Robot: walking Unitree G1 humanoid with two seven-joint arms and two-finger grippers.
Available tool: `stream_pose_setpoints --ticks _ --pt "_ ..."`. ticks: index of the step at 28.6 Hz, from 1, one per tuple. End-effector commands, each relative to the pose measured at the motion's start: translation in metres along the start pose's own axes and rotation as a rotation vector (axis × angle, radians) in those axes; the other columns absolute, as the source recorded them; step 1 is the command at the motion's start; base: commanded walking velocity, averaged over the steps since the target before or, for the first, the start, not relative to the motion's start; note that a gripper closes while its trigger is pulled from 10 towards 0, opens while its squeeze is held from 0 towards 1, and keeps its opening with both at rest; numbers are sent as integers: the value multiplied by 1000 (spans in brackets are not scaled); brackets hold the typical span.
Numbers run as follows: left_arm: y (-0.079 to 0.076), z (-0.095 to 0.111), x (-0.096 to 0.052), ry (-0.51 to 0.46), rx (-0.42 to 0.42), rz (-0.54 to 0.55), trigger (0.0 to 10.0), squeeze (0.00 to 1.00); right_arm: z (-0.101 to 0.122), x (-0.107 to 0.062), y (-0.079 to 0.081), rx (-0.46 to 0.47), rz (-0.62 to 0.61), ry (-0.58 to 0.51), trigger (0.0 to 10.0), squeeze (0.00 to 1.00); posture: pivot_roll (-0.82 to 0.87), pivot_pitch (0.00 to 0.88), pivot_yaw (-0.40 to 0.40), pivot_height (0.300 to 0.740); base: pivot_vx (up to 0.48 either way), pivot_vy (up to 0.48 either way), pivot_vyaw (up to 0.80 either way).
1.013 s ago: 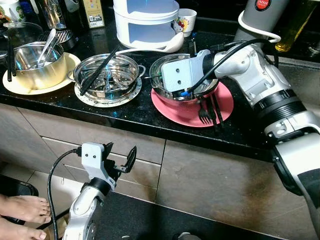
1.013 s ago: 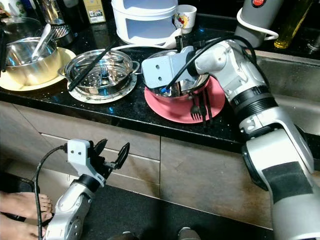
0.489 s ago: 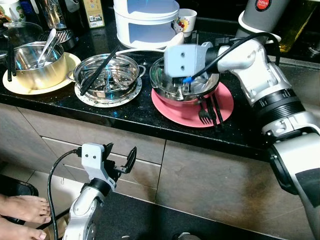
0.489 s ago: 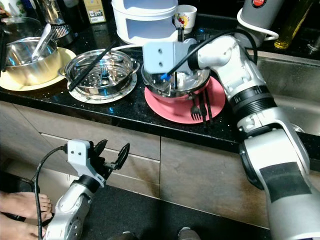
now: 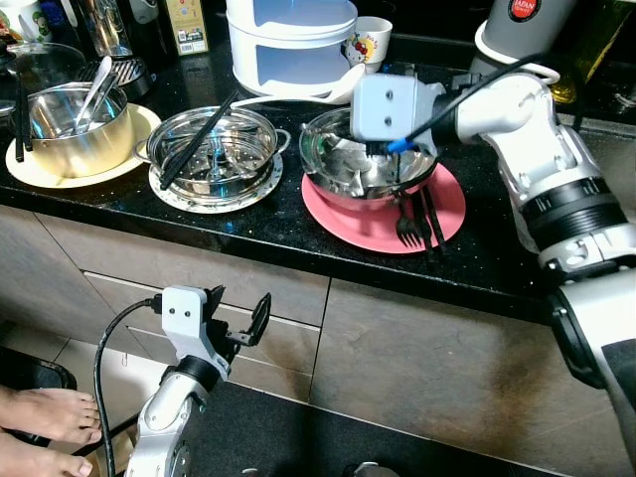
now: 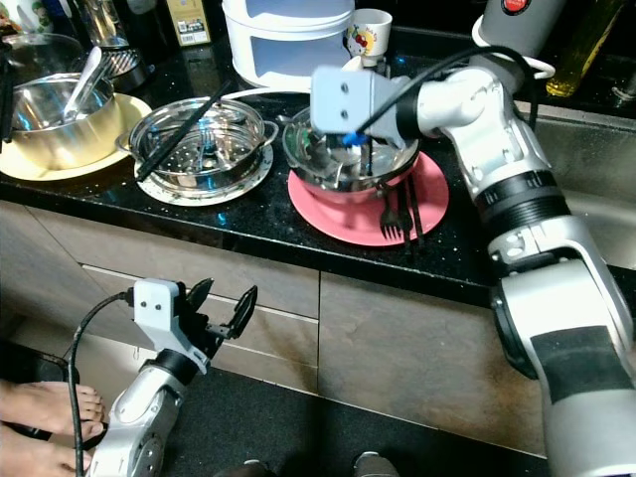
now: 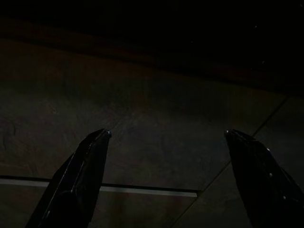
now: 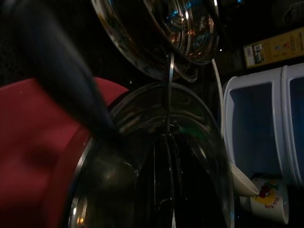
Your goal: Kitchen organization
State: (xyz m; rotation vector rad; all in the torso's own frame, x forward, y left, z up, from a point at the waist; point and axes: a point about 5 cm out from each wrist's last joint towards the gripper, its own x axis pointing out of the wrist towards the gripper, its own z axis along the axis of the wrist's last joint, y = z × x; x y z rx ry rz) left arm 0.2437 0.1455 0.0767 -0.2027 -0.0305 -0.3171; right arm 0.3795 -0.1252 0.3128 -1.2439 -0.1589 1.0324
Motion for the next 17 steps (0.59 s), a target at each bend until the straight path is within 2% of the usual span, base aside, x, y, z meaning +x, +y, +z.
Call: stream_pose_setpoints --ticks 1,2,3,4,6,7,9,10,12,13,14,15,17 --pt "-1 0 -2 2 -10 -2 10000 0 -1 1 4 -25 27 25 235 0 13 102 -47 740 0 0 0" --pt "-1 0 -2 2 -9 -2 10000 0 -2 2 6 -32 41 36 1373 0 13 102 -47 740 0 0 0" --pt "-1 0 -2 2 -9 -2 10000 0 -2 3 8 -36 51 40 3647 0 13 104 -46 740 0 0 0" --pt "-1 1 -2 2 -8 -2 10000 0 -2 4 10 -37 58 40 10000 0 13 103 -46 740 0 0 0" --pt "-1 1 -1 2 -8 -2 10000 0 0 5 11 -25 64 26 10000 12 13 104 -47 740 0 0 0" --pt "-1 1 -1 2 -8 -2 10000 0 1 5 11 -21 68 16 10000 553 13 104 -47 740 0 0 0" --pt "-1 1 -1 1 -8 -2 10000 0 1 5 12 -19 70 9 10000 553 13 104 -47 740 0 0 0" --pt "-1 1 -1 1 -8 -2 10000 0 2 5 11 -20 65 4 10000 871 13 103 -48 740 0 0 0" --pt "-1 1 -1 1 -8 -1 10000 0 3 5 11 -26 56 6 10000 835 12 104 -48 740 0 0 0" --pt "-1 1 -1 0 -8 -1 10000 0 3 5 10 -28 46 10 10000 522 12 104 -48 740 0 0 0" --pt "-1 1 -1 0 -8 -1 10000 0 4 6 9 -30 40 13 10000 522 12 104 -48 740 0 0 0" --pt "-1 1 -1 0 -8 -1 10000 0 3 6 8 -31 33 19 10000 0 13 104 -49 740 0 0 0" --pt "-1 1 -1 -1 -8 -1 10000 0 3 6 7 -32 26 24 10000 0 13 104 -49 740 0 0 0"
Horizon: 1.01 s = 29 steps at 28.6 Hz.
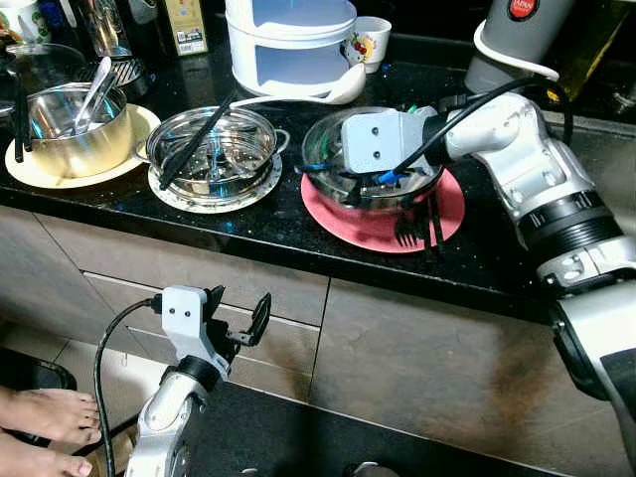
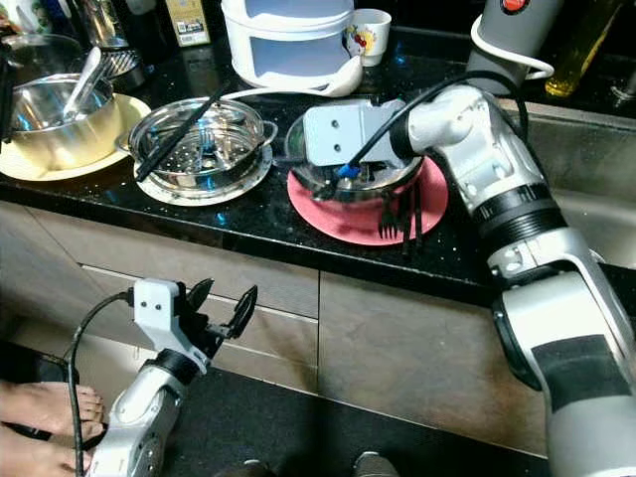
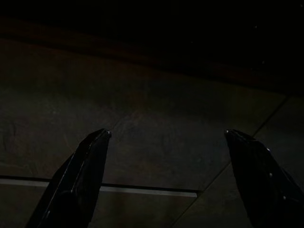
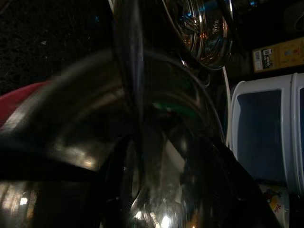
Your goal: Kitchen organization
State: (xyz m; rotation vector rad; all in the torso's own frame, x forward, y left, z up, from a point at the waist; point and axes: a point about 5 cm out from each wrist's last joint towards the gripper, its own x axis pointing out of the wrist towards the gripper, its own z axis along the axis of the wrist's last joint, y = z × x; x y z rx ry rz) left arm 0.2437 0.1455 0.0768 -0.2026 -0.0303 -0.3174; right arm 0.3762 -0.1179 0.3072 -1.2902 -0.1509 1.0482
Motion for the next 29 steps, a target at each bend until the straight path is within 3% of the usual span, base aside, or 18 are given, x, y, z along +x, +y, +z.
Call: stream_pose_setpoints --ticks 1,13,22,23,24,25,26,27,29 --pt "-1 1 -1 -1 -8 0 10000 0 -2 1 0 4 -9 14 10000 0 13 104 -49 740 0 0 0" --pt "-1 1 -1 -4 -10 3 10000 0 5 5 -3 -43 -13 26 10000 0 13 105 -54 740 0 0 0" --pt "-2 1 -1 -5 -13 3 10000 0 9 17 6 -83 23 37 10000 0 12 102 -57 740 0 0 0" --pt "-2 1 -1 -4 -13 3 10000 0 9 17 6 -79 18 37 7804 0 12 101 -58 740 0 0 0" --pt "-2 1 -1 -4 -13 3 10000 0 9 17 6 -79 18 37 7804 0 12 101 -58 740 0 0 0" --pt "-2 1 -1 -4 -14 3 10000 0 9 18 5 -73 10 37 4824 0 12 100 -58 740 0 0 0" --pt "-2 1 -1 -4 -14 3 10000 0 9 18 4 -68 2 38 745 0 12 100 -58 740 0 0 0" --pt "-2 0 -1 -4 -14 3 10000 0 9 18 2 -62 -6 37 0 0 12 97 -59 740 0 0 0" --pt "-2 0 -1 -4 -14 3 10000 0 9 17 0 -55 -25 38 0 0 12 97 -58 740 0 0 0"
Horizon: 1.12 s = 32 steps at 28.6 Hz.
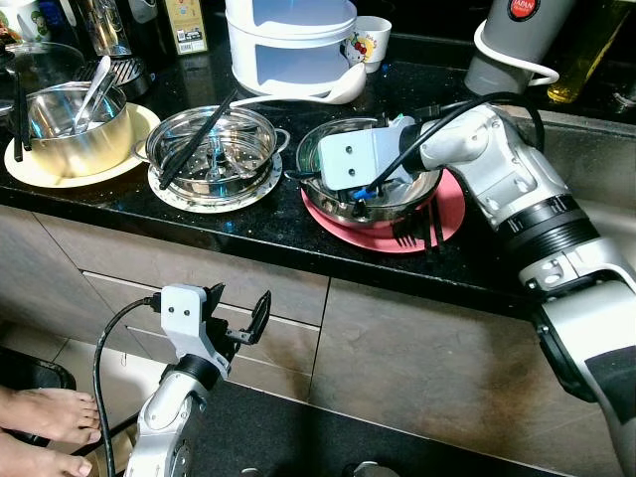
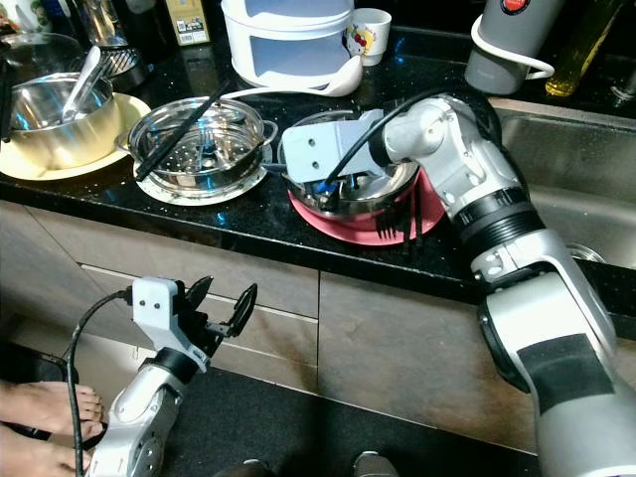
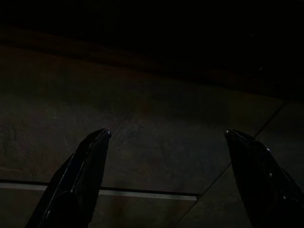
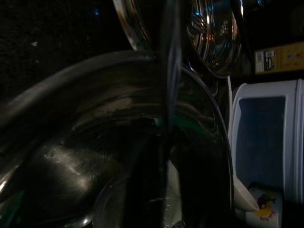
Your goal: Kitchen organization
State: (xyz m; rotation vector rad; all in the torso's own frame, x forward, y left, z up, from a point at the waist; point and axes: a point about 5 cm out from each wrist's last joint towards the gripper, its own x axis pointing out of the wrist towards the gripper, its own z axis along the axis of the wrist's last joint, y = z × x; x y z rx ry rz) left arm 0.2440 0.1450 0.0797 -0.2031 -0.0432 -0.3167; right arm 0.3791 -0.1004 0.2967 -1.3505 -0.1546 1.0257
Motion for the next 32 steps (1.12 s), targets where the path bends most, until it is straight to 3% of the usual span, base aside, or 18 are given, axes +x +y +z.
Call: stream_pose_setpoints --ticks 1,6,11,13,14,15,17,22,23,27,28,30,31,32 --pt "-1 -2 -1 8 -16 3 10000 0 2 -2 -8 1 -31 5 0 0 10 95 -59 740 0 0 0" --pt "-2 -3 -1 9 -16 3 10000 0 1 -6 -15 27 -69 5 0 0 9 90 -59 740 0 0 0" --pt "-2 -3 -1 8 -17 2 10000 0 2 -12 -22 119 -112 -61 0 0 10 89 -59 740 0 0 0" --pt "-2 -3 -1 8 -16 3 10000 0 3 -15 -24 182 -121 -128 0 0 11 89 -59 740 0 0 0" --pt "-1 -2 -1 6 -16 3 10000 0 4 -21 -28 266 -139 -217 0 0 12 92 -58 740 0 0 0" --pt "-1 -2 -1 6 -16 3 10000 0 4 -21 -28 266 -139 -217 0 0 12 92 -58 740 0 0 0" --pt "-1 -2 -1 5 -16 3 10000 0 5 -28 -31 355 -158 -317 0 0 12 92 -58 740 0 0 0" --pt "1 2 1 -5 -9 -3 10000 0 9 -54 -44 577 -305 -656 0 0 15 92 -51 740 0 0 0" --pt "1 2 1 -5 -9 -3 10000 0 9 -54 -44 577 -305 -656 0 0 15 92 -51 740 0 0 0" --pt "-1 11 4 -35 25 -15 10000 0 7 -70 -49 710 -414 -858 0 0 16 93 -49 740 0 0 0" --pt "-1 11 4 -35 25 -15 10000 0 7 -70 -49 710 -414 -858 0 0 16 93 -49 740 0 0 0" --pt "-6 24 9 -80 50 -31 10000 0 1 -79 -47 839 -526 -994 0 0 20 92 -45 740 0 0 0" --pt "-6 24 9 -80 50 -31 10000 0 1 -79 -47 839 -526 -994 0 0 20 92 -45 740 0 0 0" --pt "-10 31 12 -104 67 -42 10000 0 -5 -81 -43 900 -583 -1026 0 0 20 92 -45 740 0 0 0"
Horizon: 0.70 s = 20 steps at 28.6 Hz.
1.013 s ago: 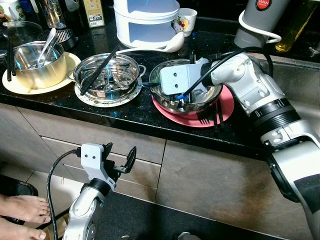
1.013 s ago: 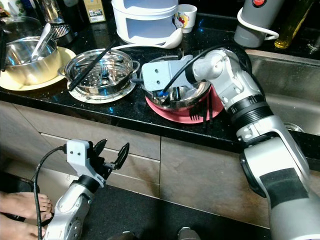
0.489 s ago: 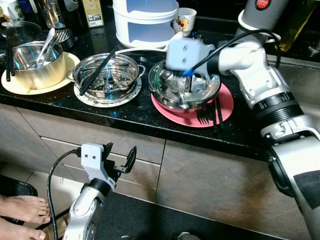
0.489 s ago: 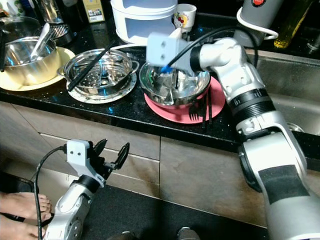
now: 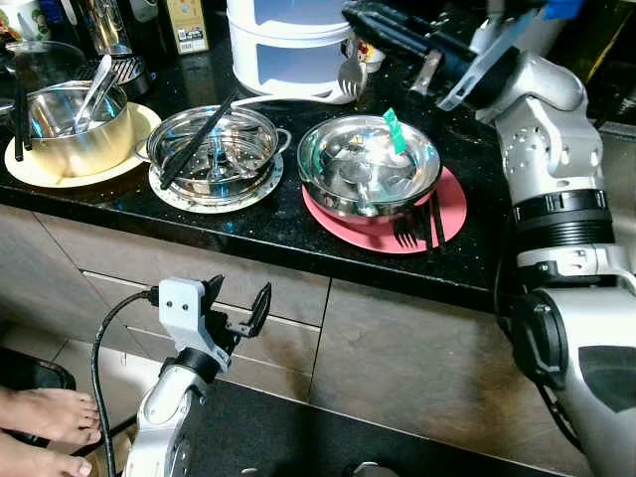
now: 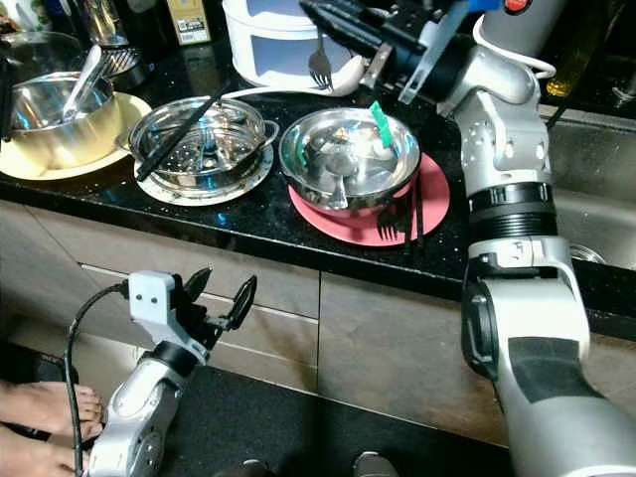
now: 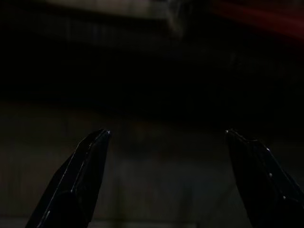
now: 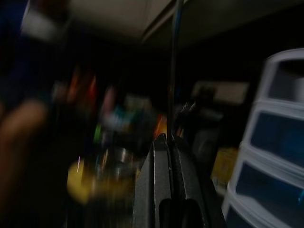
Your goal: Kitchen organization
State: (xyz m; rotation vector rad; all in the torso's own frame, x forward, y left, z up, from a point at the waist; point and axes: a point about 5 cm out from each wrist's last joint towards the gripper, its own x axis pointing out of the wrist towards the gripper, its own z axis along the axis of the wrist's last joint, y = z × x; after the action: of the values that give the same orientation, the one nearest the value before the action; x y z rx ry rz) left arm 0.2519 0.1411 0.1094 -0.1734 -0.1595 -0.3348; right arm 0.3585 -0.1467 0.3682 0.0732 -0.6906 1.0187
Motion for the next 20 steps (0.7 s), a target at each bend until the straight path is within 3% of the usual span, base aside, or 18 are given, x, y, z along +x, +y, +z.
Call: stream_pose_setpoints --ticks 1,2,3,5,6,7,8,11,13,20 --pt "-5 7 4 -13 31 -19 10000 0 2 -10 -4 53 -80 -61 0 0 20 92 -41 740 0 0 0" --pt "-8 12 7 -29 44 -34 10000 0 -2 -15 -6 79 -122 -74 2275 0 21 93 -41 740 0 0 0" --pt "-12 17 10 -44 51 -53 10000 0 -6 -19 -6 99 -149 -73 3294 0 21 93 -39 740 0 0 0" --pt "-14 20 12 -53 55 -66 10000 0 -9 -22 -5 116 -165 -74 3294 0 21 93 -39 740 0 0 0" --pt "-17 22 13 -59 61 -84 10000 0 -11 -25 -4 122 -171 -74 5490 0 20 93 -37 740 0 0 0" --pt "-20 24 14 -62 67 -101 10000 0 -11 -27 -4 128 -177 -77 10000 0 18 92 -36 740 0 0 0" --pt "-20 24 14 -62 67 -101 10000 0 -11 -27 -4 128 -177 -77 10000 0 18 92 -36 740 0 0 0" --pt "-39 22 14 -26 76 -240 10000 0 -10 -32 -6 154 -209 -89 10000 0 15 93 -34 740 0 0 0" --pt "-39 22 14 -26 76 -240 10000 0 -10 -32 -6 154 -209 -89 10000 0 15 93 -34 740 0 0 0" --pt "-61 22 11 22 85 -399 10000 0 -12 -40 -9 165 -287 -66 10000 0 13 94 -29 740 0 0 0"
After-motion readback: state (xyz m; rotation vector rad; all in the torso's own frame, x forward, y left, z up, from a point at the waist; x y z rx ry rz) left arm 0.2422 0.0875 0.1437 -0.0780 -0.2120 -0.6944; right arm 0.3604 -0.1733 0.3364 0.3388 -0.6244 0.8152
